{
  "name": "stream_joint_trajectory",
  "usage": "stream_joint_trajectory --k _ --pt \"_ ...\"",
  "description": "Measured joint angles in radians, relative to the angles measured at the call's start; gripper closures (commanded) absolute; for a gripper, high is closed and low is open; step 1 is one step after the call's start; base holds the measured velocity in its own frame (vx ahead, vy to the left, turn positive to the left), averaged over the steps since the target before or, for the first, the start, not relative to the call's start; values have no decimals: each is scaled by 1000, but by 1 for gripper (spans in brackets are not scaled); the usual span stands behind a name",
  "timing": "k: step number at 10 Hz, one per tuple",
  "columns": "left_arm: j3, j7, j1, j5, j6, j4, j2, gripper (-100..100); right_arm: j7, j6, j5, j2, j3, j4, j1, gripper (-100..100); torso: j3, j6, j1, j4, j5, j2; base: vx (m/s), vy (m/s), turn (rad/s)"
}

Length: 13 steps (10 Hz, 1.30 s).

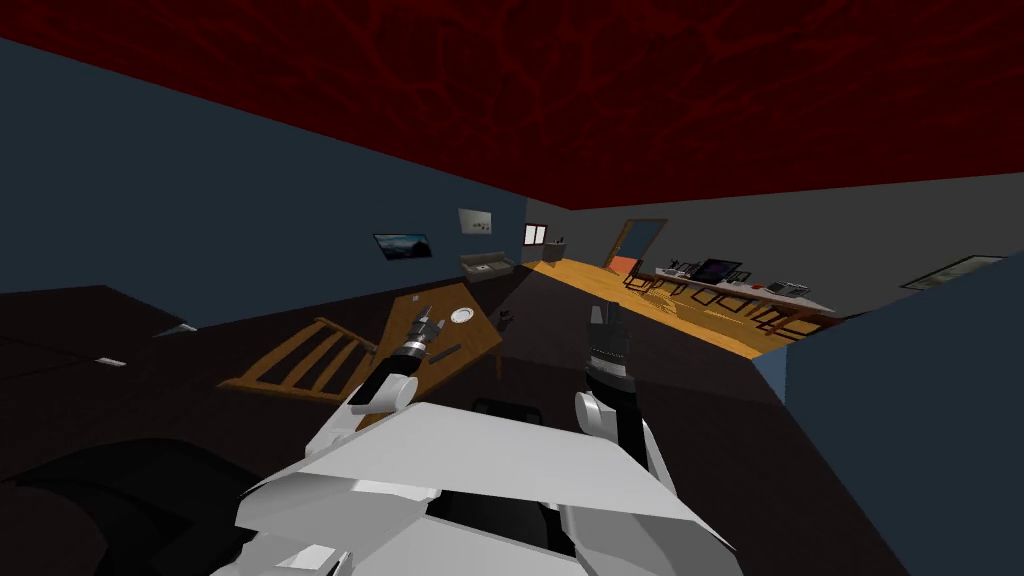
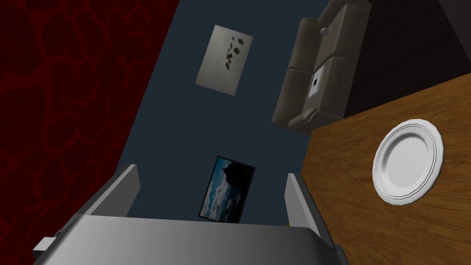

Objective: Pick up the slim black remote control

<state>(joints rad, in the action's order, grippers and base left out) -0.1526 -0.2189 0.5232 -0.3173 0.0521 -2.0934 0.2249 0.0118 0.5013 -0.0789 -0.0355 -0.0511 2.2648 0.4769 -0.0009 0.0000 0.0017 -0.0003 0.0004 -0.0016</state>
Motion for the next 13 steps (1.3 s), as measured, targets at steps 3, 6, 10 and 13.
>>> stream_joint_trajectory --k 3,6,10,13 --pt "-36 -59 5 -50 -81 59 28 -100 0 0 0 0 0 0 0 0 0 0 0 0 0 0 7 32 -172" --pt "-62 -95 11 -82 -157 84 37 -100 0 0 0 0 0 0 0 0 0 -1 0 0 0 0 8 23 -241" --pt "-96 -150 19 -140 -231 160 69 -100 0 0 0 0 0 0 0 0 0 -1 0 0 0 0 7 29 -199" --pt "-125 -185 34 -187 -311 210 87 -100 0 0 0 0 0 0 0 0 0 -1 0 0 0 0 5 29 -173"
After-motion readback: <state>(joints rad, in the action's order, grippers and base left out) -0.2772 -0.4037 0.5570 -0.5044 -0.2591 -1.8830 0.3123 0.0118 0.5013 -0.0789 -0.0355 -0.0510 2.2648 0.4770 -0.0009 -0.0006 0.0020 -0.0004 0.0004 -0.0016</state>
